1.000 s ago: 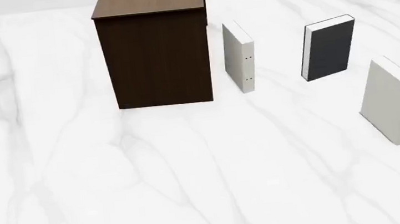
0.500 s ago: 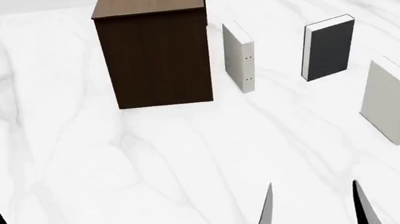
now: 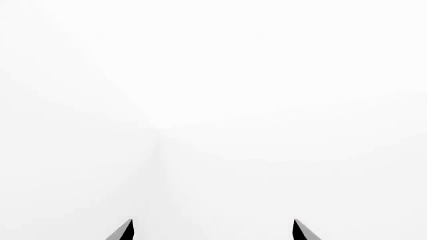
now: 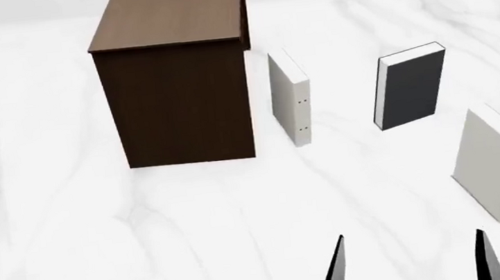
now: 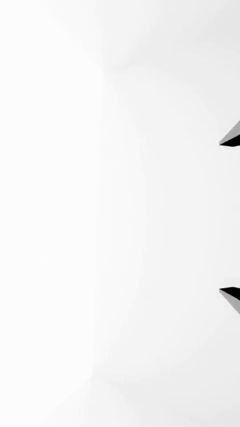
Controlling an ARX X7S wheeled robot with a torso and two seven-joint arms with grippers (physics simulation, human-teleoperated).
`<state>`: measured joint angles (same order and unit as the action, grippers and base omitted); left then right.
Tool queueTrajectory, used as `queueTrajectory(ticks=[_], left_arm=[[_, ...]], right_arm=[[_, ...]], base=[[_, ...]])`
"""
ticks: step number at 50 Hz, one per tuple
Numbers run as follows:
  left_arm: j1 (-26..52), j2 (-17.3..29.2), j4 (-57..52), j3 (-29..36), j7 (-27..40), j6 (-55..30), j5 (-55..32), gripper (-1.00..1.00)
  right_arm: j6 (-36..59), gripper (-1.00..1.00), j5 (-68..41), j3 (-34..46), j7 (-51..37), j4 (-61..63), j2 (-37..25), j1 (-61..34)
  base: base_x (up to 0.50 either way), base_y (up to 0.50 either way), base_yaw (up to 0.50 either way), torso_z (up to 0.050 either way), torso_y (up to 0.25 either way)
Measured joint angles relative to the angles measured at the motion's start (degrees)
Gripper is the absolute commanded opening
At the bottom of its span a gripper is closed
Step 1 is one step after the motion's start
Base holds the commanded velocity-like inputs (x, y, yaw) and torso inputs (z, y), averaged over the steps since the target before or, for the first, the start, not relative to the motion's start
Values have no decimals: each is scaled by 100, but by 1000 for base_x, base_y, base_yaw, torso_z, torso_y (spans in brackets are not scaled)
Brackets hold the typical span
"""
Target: Pick up the book in the middle and place it on the cabinet shelf.
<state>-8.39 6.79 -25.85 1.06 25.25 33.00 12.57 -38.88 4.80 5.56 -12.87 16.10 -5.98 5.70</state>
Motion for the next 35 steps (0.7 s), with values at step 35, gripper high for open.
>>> queueTrajectory(ticks=[35], left_arm=[[-51, 224, -59, 208, 288, 9, 87, 100]], right_arm=[[105, 100, 421, 458, -49, 21, -299, 56]], base=[[500, -52, 0, 0, 0]])
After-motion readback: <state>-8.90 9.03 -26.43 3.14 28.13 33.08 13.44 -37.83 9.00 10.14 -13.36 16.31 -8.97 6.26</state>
